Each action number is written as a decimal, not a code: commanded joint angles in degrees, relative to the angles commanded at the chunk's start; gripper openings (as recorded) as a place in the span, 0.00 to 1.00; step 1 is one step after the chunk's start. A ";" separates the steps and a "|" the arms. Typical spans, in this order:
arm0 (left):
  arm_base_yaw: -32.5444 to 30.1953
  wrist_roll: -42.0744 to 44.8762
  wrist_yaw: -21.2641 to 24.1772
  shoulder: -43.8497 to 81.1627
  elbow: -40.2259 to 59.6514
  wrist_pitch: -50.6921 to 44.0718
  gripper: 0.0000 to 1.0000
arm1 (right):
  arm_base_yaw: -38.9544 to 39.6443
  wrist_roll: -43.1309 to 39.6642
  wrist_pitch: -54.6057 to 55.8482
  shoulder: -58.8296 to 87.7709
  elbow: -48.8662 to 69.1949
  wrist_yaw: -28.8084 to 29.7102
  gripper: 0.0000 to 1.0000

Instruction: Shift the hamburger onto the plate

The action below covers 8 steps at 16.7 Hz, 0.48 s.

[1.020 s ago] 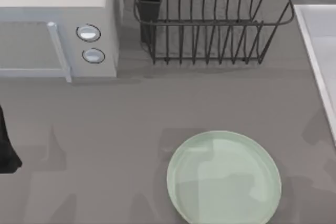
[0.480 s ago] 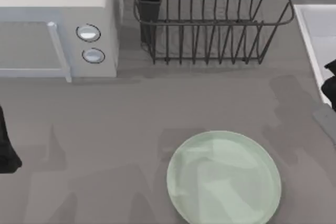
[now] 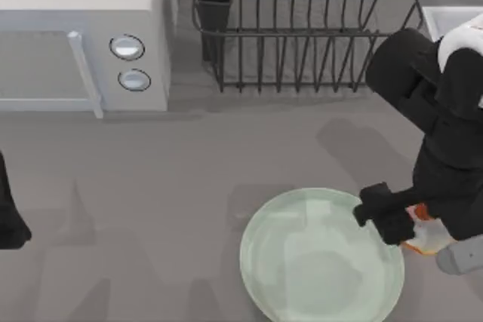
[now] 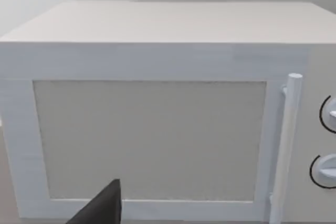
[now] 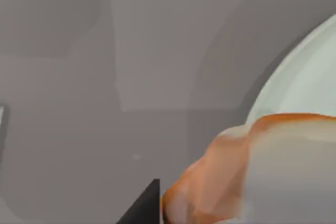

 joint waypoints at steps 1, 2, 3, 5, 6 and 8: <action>0.00 0.00 0.00 0.00 0.00 0.00 1.00 | 1.70 -7.25 0.00 1.55 0.66 -0.14 0.00; 0.00 0.00 0.00 0.00 0.00 0.00 1.00 | 3.28 -14.15 0.11 2.99 1.38 -0.24 0.00; 0.00 0.00 0.00 0.00 0.00 0.00 1.00 | 4.78 -20.71 0.32 4.34 2.16 -0.29 0.00; 0.00 0.00 0.00 0.00 0.00 0.00 1.00 | 7.49 -32.65 0.97 6.73 3.84 -0.25 0.00; 0.00 0.00 0.00 0.00 0.00 0.00 1.00 | 8.70 -37.92 1.40 7.76 4.73 -0.16 0.00; 0.00 0.00 0.00 0.00 0.00 0.00 1.00 | 10.67 -46.49 2.42 9.31 6.45 0.16 0.00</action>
